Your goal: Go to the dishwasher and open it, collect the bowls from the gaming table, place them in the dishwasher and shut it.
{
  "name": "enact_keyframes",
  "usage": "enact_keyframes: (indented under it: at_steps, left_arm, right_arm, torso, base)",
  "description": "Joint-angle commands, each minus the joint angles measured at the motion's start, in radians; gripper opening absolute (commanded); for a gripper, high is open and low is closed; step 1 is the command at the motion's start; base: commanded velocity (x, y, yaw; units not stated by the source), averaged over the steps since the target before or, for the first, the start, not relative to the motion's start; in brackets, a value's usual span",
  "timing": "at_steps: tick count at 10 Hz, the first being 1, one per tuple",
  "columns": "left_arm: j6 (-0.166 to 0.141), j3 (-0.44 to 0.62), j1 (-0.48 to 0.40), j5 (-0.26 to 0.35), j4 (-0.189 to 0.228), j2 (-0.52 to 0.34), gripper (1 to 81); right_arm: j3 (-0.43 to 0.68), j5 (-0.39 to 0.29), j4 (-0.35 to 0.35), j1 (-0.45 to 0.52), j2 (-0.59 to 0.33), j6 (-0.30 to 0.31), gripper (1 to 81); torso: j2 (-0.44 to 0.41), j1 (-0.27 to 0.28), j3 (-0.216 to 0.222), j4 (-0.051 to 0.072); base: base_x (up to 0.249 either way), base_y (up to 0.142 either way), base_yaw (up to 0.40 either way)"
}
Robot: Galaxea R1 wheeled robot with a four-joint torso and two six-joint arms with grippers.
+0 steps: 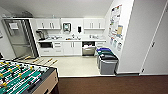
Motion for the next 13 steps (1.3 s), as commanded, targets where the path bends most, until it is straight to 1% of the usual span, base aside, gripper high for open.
enact_keyframes:
  at_steps: [1,10,13]
  left_arm:
    - [0.008,0.006,-0.052,0.05,0.009,-0.03,1.0]
    - [0.008,0.001,-0.052,0.05,0.008,-0.025,1.0]
    - [0.004,-0.012,-0.052,0.05,-0.006,-0.015,1.0]
  right_arm:
    - [0.005,-0.057,-0.011,0.035,-0.038,-0.003,1.0]
    - [0.003,-0.055,-0.011,0.035,-0.038,-0.003,1.0]
    - [0.003,-0.055,-0.017,0.035,-0.037,-0.003,1.0]
  torso:
    - [0.0,0.0,0.0,0.0]
    - [0.0,0.001,0.0,0.0]
    - [0.0,0.0,0.0,0.0]
  base:
    - [0.19,0.0,0.0]
    - [0.193,0.0,0.0]
    - [0.195,0.0,0.0]
